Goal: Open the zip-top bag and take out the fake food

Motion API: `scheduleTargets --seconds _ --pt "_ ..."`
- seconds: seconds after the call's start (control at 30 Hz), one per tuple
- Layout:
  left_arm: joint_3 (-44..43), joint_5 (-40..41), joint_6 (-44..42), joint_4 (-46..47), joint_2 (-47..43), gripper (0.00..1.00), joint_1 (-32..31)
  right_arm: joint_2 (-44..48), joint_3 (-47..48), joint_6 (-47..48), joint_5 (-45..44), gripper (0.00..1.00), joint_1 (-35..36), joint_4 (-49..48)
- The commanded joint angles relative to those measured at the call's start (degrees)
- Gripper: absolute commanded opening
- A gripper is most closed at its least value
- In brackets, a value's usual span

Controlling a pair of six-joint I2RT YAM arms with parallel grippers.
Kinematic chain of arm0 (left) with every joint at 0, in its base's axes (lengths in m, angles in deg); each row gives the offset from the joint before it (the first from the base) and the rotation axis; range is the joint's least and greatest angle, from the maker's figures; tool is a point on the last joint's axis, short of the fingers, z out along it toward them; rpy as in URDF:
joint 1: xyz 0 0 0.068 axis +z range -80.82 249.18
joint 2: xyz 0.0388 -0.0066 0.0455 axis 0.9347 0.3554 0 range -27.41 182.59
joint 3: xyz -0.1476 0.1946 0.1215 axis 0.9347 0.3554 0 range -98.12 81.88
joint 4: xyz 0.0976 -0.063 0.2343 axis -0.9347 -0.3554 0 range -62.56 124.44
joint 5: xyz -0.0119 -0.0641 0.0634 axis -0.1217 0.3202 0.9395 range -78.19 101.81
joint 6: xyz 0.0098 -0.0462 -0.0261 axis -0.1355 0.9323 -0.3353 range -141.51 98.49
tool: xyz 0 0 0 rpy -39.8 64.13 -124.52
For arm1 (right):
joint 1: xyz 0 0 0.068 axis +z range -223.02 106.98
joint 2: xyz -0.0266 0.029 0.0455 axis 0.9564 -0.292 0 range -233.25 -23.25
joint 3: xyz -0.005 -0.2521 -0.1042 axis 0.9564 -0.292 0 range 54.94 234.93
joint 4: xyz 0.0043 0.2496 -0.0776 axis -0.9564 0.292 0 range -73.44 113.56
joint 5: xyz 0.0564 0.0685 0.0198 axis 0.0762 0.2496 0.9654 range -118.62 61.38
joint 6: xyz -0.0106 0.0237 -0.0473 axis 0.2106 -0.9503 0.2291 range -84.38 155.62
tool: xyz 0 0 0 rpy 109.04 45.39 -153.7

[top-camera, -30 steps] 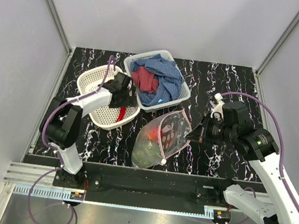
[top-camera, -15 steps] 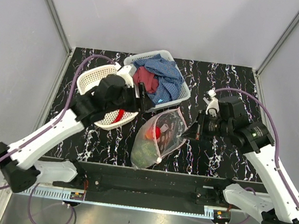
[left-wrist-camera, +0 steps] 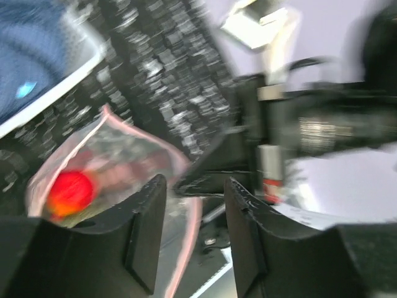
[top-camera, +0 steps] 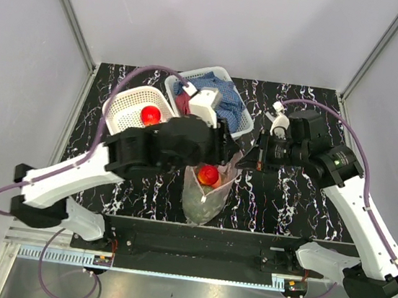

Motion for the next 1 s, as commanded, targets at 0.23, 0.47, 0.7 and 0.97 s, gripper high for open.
scheduleTargets --seconds 0.23,0.47,0.7,0.97 --pt "-3.38 3.89 7.79 -16.42 12.41 0.37 2.88 0.77 1.86 -2.70 1.75 0.00 -0.33 -3.80" --pt "1.55 -0.68 5.60 -10.70 14.96 0.36 5.17 4.11 -2.09 -4.20 0.79 0.00 -0.25 -3.54" --pt "1.64 -4.20 4.72 -9.47 19.79 0.38 6.31 7.88 -6.13 -4.99 -1.15 0.00 -0.25 -2.57" --pt "2.60 -5.35 6.04 -9.29 25.15 0.43 7.10 8.77 -5.88 -5.52 -2.12 0.00 -0.33 -2.04"
